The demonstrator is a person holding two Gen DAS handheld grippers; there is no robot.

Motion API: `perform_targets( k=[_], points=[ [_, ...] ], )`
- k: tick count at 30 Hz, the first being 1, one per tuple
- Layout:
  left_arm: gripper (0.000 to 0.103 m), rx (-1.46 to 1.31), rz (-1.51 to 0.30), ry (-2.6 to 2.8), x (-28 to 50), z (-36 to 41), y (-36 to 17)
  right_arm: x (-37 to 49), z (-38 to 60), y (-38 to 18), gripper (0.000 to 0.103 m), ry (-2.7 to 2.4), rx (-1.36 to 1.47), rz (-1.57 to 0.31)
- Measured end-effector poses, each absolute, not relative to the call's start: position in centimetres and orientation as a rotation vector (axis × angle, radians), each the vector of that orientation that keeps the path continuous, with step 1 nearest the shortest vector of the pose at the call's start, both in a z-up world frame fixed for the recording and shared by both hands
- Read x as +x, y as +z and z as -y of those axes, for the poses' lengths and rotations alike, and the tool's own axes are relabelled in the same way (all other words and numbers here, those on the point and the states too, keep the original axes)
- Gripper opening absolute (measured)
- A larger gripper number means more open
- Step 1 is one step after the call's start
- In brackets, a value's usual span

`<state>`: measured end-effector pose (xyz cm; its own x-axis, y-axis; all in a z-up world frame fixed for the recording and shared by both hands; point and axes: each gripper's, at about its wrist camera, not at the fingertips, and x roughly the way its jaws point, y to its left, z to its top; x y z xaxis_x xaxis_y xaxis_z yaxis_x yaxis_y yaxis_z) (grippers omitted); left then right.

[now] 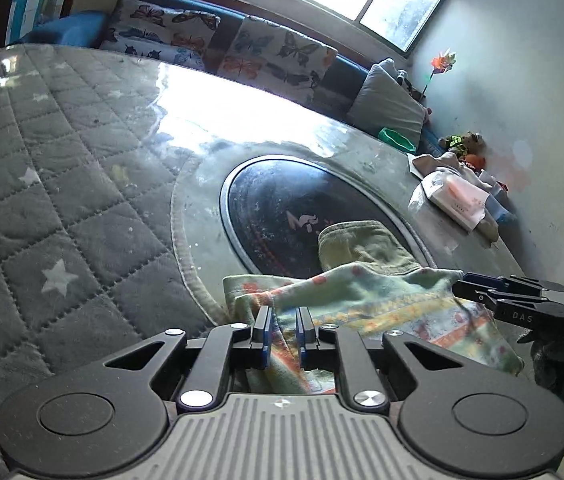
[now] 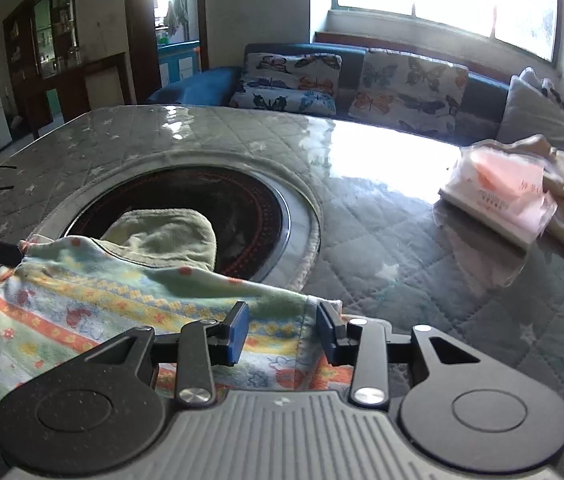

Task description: Fold clothes

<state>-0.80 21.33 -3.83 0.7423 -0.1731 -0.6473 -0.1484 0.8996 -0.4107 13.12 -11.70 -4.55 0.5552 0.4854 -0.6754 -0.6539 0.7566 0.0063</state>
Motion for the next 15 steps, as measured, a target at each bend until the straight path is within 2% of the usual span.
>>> perform_targets(
  k=[2, 5, 7, 11, 15],
  points=[
    [0.021, -0.454, -0.728, -0.011, -1.1, -21.2, -3.3, 12.3, 11.6, -3.8, 0.043, 0.701, -0.280, -0.692],
    [0.024, -0.453, -0.710, -0.006, -1.6, -21.0, -2.5, 10.6, 11.0, -2.6, 0.050, 0.743, -0.310, -0.662],
    [0.035, -0.455, -0.710, 0.011, -2.0, -20.9, -2.3, 9.0, 10.4, -2.0, 0.052, 0.789, -0.341, -0.642],
    [0.035, -0.461, -0.708, 0.034, -2.8, -20.8, -2.0, 5.6, 8.6, -1.3, 0.056, 0.890, -0.402, -0.611],
    [0.041, -0.451, -0.711, 0.063, -3.5, -20.9, -1.8, 2.4, 6.6, -0.9, 0.056, 0.990, -0.462, -0.586]
  ],
)
